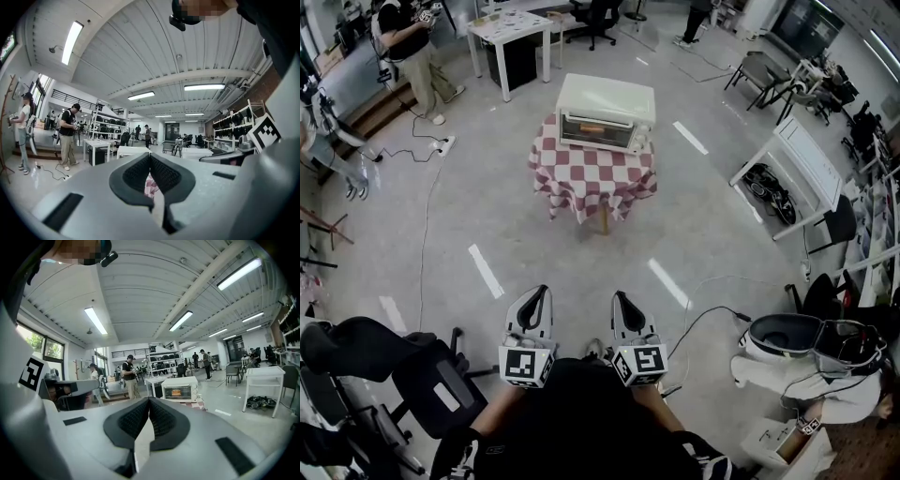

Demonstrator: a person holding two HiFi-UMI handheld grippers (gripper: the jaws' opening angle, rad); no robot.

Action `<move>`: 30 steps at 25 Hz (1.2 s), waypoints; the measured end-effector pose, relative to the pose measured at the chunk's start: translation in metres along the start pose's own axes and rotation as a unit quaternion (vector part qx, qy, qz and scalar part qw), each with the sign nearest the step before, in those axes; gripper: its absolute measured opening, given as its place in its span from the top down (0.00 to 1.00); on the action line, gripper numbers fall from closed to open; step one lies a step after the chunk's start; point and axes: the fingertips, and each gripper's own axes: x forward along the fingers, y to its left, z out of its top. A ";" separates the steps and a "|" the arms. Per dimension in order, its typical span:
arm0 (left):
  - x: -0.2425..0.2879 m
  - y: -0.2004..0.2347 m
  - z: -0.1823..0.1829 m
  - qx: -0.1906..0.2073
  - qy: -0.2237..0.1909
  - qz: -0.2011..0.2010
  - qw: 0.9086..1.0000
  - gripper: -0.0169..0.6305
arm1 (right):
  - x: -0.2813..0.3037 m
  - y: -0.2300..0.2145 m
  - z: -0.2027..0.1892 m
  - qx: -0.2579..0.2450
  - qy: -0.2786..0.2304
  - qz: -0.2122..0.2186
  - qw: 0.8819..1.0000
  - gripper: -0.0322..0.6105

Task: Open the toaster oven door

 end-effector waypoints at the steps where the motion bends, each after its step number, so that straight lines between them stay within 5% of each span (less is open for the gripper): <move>1: 0.002 -0.003 0.000 0.000 0.000 -0.001 1.000 0.96 | -0.001 -0.002 -0.001 -0.001 0.002 0.001 1.000 0.91; 20: 0.051 -0.085 -0.025 0.003 0.023 0.019 1.000 0.96 | -0.004 -0.086 -0.018 -0.019 0.017 0.052 0.998 0.91; 30: 0.118 -0.060 -0.041 -0.009 0.037 0.025 0.999 0.96 | 0.051 -0.117 -0.018 -0.011 0.024 0.047 0.999 0.91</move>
